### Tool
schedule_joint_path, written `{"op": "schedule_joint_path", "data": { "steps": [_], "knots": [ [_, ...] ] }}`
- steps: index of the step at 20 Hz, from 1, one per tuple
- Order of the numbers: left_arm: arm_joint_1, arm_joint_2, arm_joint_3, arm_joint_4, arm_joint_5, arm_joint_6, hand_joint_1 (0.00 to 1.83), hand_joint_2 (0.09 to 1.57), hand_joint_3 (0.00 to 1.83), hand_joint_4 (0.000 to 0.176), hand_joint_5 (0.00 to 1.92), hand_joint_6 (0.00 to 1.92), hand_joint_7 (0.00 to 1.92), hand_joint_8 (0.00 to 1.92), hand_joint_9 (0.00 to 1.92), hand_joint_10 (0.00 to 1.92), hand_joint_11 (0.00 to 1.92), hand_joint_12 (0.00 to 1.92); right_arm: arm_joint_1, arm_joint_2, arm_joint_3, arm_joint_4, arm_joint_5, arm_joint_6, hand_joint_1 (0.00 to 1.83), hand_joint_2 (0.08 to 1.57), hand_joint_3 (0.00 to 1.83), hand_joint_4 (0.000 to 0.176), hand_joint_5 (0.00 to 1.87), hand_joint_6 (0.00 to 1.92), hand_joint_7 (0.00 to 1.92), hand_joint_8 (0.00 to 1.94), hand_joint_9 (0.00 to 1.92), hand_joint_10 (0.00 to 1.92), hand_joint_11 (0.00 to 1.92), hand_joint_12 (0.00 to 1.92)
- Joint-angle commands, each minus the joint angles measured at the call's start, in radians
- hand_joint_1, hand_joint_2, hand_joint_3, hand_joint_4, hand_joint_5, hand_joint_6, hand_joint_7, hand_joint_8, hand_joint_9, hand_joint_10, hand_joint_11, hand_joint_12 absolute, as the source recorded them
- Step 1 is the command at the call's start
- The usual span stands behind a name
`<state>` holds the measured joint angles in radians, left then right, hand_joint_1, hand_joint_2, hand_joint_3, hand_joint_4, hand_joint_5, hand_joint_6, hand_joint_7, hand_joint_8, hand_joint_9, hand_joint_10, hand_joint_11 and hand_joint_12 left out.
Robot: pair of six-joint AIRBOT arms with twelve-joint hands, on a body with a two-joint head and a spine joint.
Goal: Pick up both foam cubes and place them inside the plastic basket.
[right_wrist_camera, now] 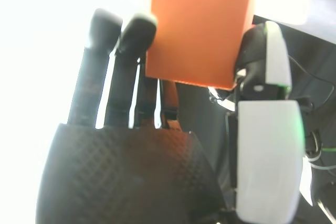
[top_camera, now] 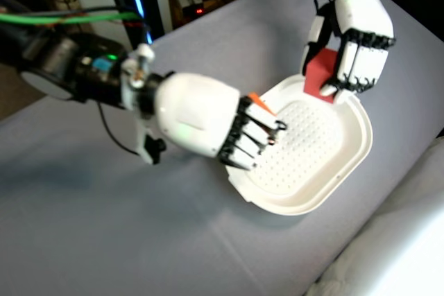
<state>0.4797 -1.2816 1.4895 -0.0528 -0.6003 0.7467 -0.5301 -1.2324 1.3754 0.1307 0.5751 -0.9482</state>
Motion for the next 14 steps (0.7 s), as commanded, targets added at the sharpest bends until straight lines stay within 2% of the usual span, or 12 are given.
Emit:
{"op": "schedule_joint_path", "data": {
  "steps": [1, 2, 3, 4, 5, 6, 7, 10, 11, 12, 13, 14],
  "knots": [
    [-0.016, -0.008, 0.010, -0.015, -0.086, 0.005, 1.06, 1.06, 0.00, 0.000, 0.54, 0.36, 0.61, 0.49, 0.56, 0.91, 0.38, 1.59, 0.017, 0.000, 0.016, 0.019, 0.071, -0.016, 0.62, 1.32, 0.00, 0.000, 0.17, 1.06, 0.39, 1.08, 0.36, 1.31, 0.26, 1.80],
    [-0.016, -0.016, 0.015, -0.021, -0.065, 0.017, 0.99, 1.04, 0.00, 0.000, 0.45, 0.18, 0.46, 0.21, 0.34, 0.69, 0.10, 1.58, 0.021, -0.007, 0.021, 0.030, 0.056, -0.032, 0.32, 1.31, 0.00, 0.000, 0.08, 0.75, 0.24, 0.70, 0.14, 1.16, 0.05, 1.75],
    [-0.016, -0.021, 0.011, -0.023, -0.042, 0.044, 0.83, 1.03, 0.00, 0.091, 0.07, 0.01, 0.04, 0.01, 0.02, 0.05, 0.00, 1.10, 0.027, -0.010, 0.022, 0.032, 0.036, -0.052, 0.01, 1.23, 0.00, 0.033, 0.00, 0.06, 0.01, 0.06, 0.00, 0.19, 0.00, 1.04],
    [-0.016, -0.021, 0.010, -0.024, -0.040, 0.048, 0.83, 1.03, 0.00, 0.091, 0.07, 0.01, 0.04, 0.01, 0.02, 0.05, 0.00, 1.10, 0.027, -0.010, 0.022, 0.032, 0.035, -0.052, 0.01, 1.23, 0.00, 0.033, 0.00, 0.06, 0.01, 0.06, 0.00, 0.19, 0.00, 1.04],
    [-0.014, -0.021, 0.008, -0.028, -0.038, 0.053, 0.79, 1.02, 0.00, 0.111, 0.01, 0.00, 0.01, 0.00, 0.00, 0.01, 0.00, 0.88, 0.027, -0.010, 0.022, 0.035, 0.033, -0.052, 0.00, 1.21, 0.00, 0.038, 0.00, 0.01, 0.00, 0.01, 0.00, 0.04, 0.00, 0.84],
    [-0.013, -0.021, 0.007, -0.031, -0.039, 0.053, 0.72, 1.00, 0.00, 0.132, 0.00, 0.00, 0.00, 0.00, 0.00, 0.00, 0.00, 0.36, 0.027, -0.010, 0.022, 0.039, 0.031, -0.052, 0.00, 1.17, 0.00, 0.052, 0.00, 0.00, 0.00, 0.00, 0.00, 0.01, 0.00, 0.80],
    [-0.012, -0.020, 0.006, -0.031, -0.041, 0.053, 0.69, 1.00, 0.00, 0.149, 0.00, 0.00, 0.00, 0.00, 0.00, 0.00, 0.00, 0.07, 0.027, -0.010, 0.021, 0.041, 0.031, -0.052, 0.00, 1.14, 0.00, 0.054, 0.00, 0.00, 0.00, 0.00, 0.00, 0.00, 0.00, 0.76],
    [0.004, 0.009, -0.022, -0.059, -0.083, 0.070, 0.75, 0.94, 0.00, 0.164, 0.00, 0.00, 0.00, 0.00, 0.00, 0.00, 0.00, 0.00, 0.027, 0.002, -0.003, 0.046, 0.050, -0.052, 0.06, 1.06, 0.00, 0.102, 0.00, 0.00, 0.00, 0.00, 0.00, 0.00, 0.00, 1.02],
    [0.011, 0.025, -0.037, -0.062, -0.111, 0.070, 0.77, 0.92, 0.00, 0.162, 0.00, 0.00, 0.00, 0.00, 0.00, 0.00, 0.00, 0.00, 0.027, 0.006, -0.023, 0.046, 0.064, -0.052, 0.08, 1.03, 0.00, 0.114, 0.00, 0.00, 0.00, 0.00, 0.00, 0.00, 0.00, 0.65],
    [0.019, 0.041, -0.055, -0.062, -0.135, 0.070, 0.75, 0.92, 0.00, 0.147, 0.00, 0.00, 0.00, 0.00, 0.00, 0.00, 0.00, 0.00, 0.027, 0.013, -0.044, 0.046, 0.085, -0.053, 0.05, 1.00, 0.00, 0.125, 0.00, 0.00, 0.00, 0.00, 0.00, 0.00, 0.00, 0.13],
    [0.031, 0.061, -0.076, -0.063, -0.168, 0.070, 0.73, 0.92, 0.00, 0.148, 0.00, 0.00, 0.00, 0.00, 0.00, 0.00, 0.00, 0.00, 0.027, 0.034, -0.070, 0.046, 0.109, -0.055, 0.02, 0.98, 0.00, 0.115, 0.00, 0.00, 0.00, 0.00, 0.00, 0.00, 0.00, 0.03],
    [0.051, 0.090, -0.108, -0.070, -0.220, 0.069, 0.66, 0.93, 0.00, 0.164, 0.00, 0.00, 0.00, 0.00, 0.00, 0.00, 0.00, 0.00, 0.024, 0.069, -0.105, 0.046, 0.145, -0.061, 0.00, 0.97, 0.00, 0.134, 0.00, 0.00, 0.00, 0.00, 0.00, 0.00, 0.00, 0.00]
  ]
}}
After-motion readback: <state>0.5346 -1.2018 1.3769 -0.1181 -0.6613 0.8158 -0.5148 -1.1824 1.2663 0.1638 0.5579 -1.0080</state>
